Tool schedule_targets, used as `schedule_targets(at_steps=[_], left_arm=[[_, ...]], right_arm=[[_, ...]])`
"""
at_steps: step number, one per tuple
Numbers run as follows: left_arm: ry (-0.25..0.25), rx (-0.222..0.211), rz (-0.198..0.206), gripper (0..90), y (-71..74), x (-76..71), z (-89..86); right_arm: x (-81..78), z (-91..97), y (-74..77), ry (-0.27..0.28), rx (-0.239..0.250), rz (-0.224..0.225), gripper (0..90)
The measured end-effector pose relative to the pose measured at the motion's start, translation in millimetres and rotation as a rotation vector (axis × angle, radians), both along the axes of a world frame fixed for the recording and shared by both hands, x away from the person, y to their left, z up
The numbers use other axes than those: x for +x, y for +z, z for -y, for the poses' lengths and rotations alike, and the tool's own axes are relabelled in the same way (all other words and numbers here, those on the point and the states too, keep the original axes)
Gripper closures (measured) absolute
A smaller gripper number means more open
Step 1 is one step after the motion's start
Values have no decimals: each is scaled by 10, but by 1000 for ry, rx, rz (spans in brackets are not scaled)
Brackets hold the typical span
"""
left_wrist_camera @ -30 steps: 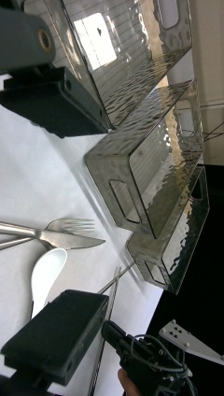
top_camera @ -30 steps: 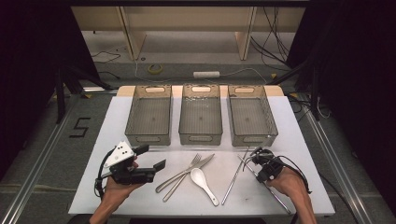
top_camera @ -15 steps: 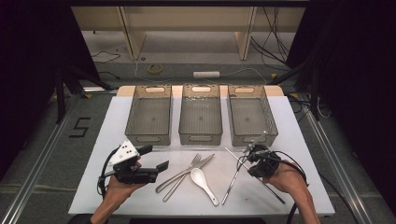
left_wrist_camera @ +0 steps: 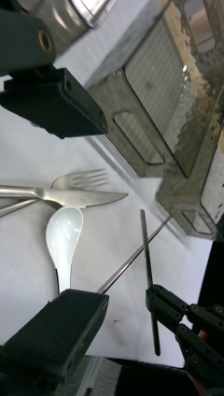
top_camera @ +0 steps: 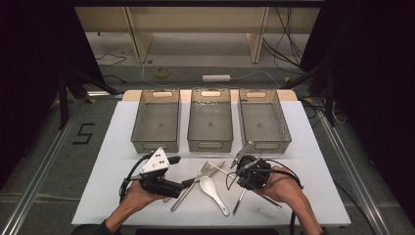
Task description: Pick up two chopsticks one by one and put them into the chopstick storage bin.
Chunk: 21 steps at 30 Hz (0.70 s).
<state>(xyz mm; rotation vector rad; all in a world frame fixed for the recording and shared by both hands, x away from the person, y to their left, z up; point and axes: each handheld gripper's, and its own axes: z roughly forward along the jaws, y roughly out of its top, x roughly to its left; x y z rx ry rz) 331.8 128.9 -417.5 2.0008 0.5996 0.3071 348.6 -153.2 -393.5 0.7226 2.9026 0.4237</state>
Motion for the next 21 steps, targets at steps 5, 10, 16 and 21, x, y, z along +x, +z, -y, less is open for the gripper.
schedule_targets(at_steps=[5,10,16,21], left_arm=[[-57,60,12,147,-23,32,155],[-100,97,11,153,-53,42,234],[-140,129,0,157,-78,39,295],[-198,167,7,217,-100,13,331]], right_arm=[[-36,-86,-6,44,2,-3,870],[-62,-142,-12,84,0,6,870],[-115,-228,-15,134,-14,6,870],[-153,-297,-18,177,-22,8,870]])
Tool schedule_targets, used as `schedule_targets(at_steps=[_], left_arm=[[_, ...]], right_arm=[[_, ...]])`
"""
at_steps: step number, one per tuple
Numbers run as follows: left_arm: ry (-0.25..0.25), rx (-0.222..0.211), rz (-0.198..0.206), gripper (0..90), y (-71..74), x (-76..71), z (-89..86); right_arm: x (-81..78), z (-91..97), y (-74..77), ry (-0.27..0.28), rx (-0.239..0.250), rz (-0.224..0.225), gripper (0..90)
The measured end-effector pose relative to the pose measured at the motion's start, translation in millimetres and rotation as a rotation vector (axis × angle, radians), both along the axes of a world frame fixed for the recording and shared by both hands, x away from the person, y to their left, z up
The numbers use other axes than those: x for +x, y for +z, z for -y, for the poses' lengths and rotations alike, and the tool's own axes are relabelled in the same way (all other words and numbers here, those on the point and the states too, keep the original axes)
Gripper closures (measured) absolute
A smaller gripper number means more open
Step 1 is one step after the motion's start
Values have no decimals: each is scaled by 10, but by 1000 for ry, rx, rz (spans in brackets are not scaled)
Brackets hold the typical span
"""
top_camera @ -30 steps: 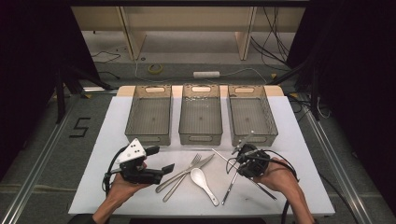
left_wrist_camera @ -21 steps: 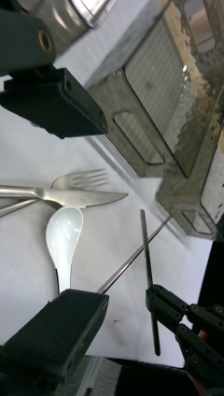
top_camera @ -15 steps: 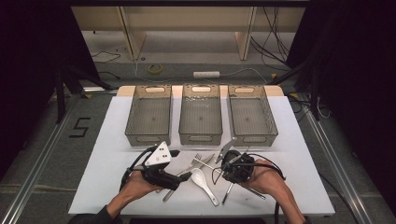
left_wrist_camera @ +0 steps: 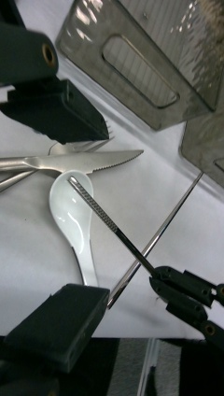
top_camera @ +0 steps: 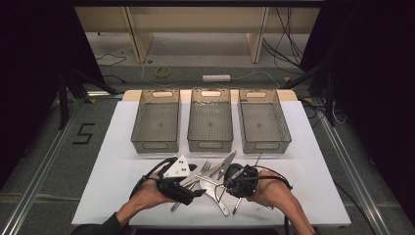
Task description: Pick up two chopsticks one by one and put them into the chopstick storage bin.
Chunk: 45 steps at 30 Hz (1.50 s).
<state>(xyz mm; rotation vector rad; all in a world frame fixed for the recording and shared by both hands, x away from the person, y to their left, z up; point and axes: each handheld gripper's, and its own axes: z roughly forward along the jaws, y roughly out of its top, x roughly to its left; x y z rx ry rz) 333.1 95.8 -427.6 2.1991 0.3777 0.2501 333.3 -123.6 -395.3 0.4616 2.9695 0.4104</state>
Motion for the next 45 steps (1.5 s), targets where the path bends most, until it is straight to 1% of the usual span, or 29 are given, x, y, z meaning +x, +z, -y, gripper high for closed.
schedule_targets(at_steps=[1,2,3,5,6,8,14,15,16,19,21,22,24,25,26,27,29,30,32,33,34,36,37,39,40,41,43,44,45], left_arm=[[0,0,0,234,0,0,0],[-19,12,7,253,-6,-16,12],[-48,24,32,277,-4,-32,17],[-84,58,53,333,1,-69,40],[-94,68,55,346,1,-79,52],[-112,73,55,381,-4,-90,65],[-134,82,63,475,-13,-106,78],[-147,93,66,494,-12,-105,77],[-152,93,64,507,-14,-111,79],[-169,102,62,579,-17,-121,88],[-175,110,60,602,-23,-127,94],[-175,110,60,612,-23,-127,94],[-186,123,55,635,-37,-138,105],[-191,127,56,649,-40,-140,110],[-196,132,58,663,-43,-141,115],[-198,135,58,675,-44,-142,117],[-204,145,59,701,-47,-142,119],[-204,145,59,716,-47,-142,119],[-221,148,63,747,-50,-152,116],[-229,150,61,756,-49,-155,116],[-242,150,59,765,-49,-158,116],[-264,155,54,786,-52,-162,116],[-274,152,52,799,-56,-171,117],[-306,156,51,830,-56,-184,119],[-321,155,51,847,-57,-192,121],[-321,151,46,857,-59,-208,127],[-319,148,49,861,-52,-205,121],[-312,142,48,862,-49,-199,111],[-306,139,53,862,-45,-189,99]], right_arm=[[-16,-20,-2,-3,1,-5,870],[-20,-29,-6,11,-1,-2,870],[-21,-34,-2,25,-10,-6,870],[-36,-55,-13,49,-17,-10,870],[-38,-60,-14,55,-16,-9,870],[-41,-68,-14,66,-18,-8,870],[-59,-86,-12,95,-21,-8,870],[-68,-93,-11,94,-18,-8,870],[-73,-99,-11,105,-20,-8,870],[-82,-113,-12,111,-23,-10,870],[-82,-119,-20,125,-29,-7,870],[-86,-122,-19,123,-32,-12,870],[-84,-124,-24,142,-36,-12,870],[-93,-128,-25,137,-39,-12,870],[-92,-128,-27,151,-46,-14,869],[-100,-135,-31,145,-44,-14,870],[-104,-139,-37,154,-48,-15,870],[-104,-139,-37,154,-48,-15,870],[-117,-150,-43,168,-49,-15,870],[-115,-149,-41,182,-55,-15,869],[-122,-151,-43,178,-54,-16,869],[-124,-147,-47,203,-59,-11,868],[-137,-149,-48,198,-58,-21,868],[-131,-143,-55,236,-69,-12,862],[-141,-142,-63,227,-64,-13,854],[-137,-136,-68,231,-65,-9,846],[-108,-118,-59,236,-63,-24,832],[-109,-111,-53,215,-48,-27,820],[-98,-95,-35,207,-37,-18,769]])
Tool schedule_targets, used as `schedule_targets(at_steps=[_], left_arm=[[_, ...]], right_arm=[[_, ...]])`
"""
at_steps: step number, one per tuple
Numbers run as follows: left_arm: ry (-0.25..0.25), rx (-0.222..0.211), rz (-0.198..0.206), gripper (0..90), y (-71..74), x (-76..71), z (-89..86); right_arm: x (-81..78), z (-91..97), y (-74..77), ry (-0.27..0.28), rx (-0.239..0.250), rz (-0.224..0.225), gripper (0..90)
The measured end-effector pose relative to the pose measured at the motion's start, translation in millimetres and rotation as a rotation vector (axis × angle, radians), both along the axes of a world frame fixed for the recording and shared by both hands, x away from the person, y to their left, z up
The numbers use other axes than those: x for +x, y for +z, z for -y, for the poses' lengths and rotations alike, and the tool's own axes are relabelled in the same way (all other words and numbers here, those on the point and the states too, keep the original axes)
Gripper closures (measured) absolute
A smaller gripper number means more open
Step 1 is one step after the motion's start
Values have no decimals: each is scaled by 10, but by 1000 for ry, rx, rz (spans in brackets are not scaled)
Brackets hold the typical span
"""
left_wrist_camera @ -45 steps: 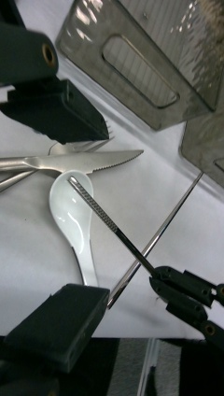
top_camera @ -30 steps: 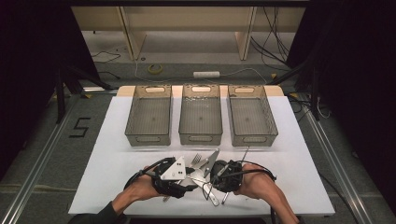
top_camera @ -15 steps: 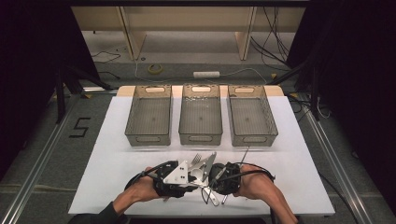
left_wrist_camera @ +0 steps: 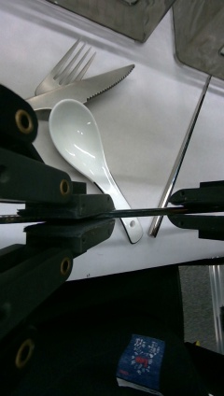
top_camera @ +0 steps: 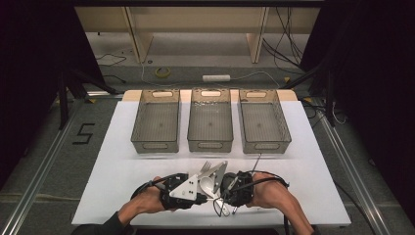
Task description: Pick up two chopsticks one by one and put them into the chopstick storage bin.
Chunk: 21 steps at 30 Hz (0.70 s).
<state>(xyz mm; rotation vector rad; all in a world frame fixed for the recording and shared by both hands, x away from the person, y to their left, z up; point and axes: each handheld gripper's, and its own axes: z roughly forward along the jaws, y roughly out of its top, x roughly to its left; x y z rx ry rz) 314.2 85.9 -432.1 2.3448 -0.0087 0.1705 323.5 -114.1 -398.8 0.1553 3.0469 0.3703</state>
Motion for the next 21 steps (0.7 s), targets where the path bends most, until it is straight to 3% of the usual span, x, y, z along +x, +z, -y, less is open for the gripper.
schedule_targets(at_steps=[3,4,8,12,13,15,19,21], left_arm=[[22,-1,2,863,-1,18,-23],[56,-9,8,863,5,44,-52],[137,-49,11,863,46,103,-129],[195,-72,21,863,77,133,-193],[235,-89,23,863,96,148,-239],[267,-102,19,864,104,160,-271],[316,-107,19,863,108,178,-309],[335,-109,18,863,114,182,-325]], right_arm=[[43,88,115,-45,66,16,630],[39,134,176,-99,124,11,565],[65,298,324,-212,292,50,438],[54,472,367,-306,444,86,395],[38,520,361,-335,472,91,384],[26,585,342,-394,486,105,383],[32,734,248,-566,443,116,353],[51,786,196,-627,424,124,327]])
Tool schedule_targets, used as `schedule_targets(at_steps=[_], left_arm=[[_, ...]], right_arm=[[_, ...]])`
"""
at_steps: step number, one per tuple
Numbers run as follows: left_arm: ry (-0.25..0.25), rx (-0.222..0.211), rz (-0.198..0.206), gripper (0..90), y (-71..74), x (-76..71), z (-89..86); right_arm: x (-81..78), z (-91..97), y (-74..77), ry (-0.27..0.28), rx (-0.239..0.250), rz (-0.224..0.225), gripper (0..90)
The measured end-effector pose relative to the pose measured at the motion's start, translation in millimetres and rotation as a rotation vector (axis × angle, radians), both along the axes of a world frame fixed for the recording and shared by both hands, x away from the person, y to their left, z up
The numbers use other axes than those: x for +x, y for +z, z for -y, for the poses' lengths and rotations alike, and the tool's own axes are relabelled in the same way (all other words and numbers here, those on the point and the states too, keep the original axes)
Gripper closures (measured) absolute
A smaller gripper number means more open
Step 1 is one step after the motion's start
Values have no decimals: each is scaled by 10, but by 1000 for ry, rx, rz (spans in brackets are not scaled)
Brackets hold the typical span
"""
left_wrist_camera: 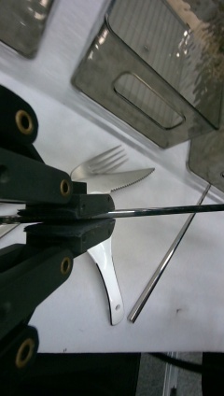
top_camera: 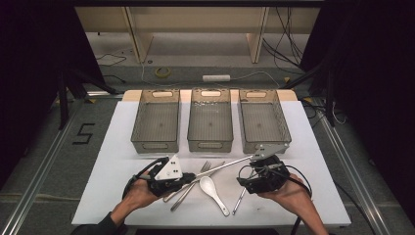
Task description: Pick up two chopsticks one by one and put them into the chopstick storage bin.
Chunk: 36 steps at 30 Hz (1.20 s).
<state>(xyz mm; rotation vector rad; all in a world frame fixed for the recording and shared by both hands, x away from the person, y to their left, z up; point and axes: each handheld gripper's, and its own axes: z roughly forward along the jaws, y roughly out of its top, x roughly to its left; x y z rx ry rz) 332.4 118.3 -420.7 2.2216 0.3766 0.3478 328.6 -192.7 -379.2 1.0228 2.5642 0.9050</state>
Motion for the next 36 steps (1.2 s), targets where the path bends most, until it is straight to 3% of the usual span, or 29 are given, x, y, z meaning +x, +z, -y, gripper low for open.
schedule_targets(at_steps=[2,4,8,18,23,31,36], left_arm=[[16,-6,-2,864,3,-1,-7],[60,-27,-9,864,25,7,-52],[87,-56,-7,864,45,12,-105],[140,-105,16,865,164,8,-243],[234,-154,26,865,213,108,-386],[351,-183,38,865,198,275,-520],[418,-198,46,865,233,388,-592]], right_arm=[[14,31,-25,-24,5,-15,319],[56,89,-92,-103,0,-31,286],[84,123,-156,-157,0,-21,282],[101,121,-315,-145,5,-49,286],[102,140,-377,-167,13,-51,272],[63,162,-397,-205,63,-11,237],[48,172,-425,-203,76,-12,236]])
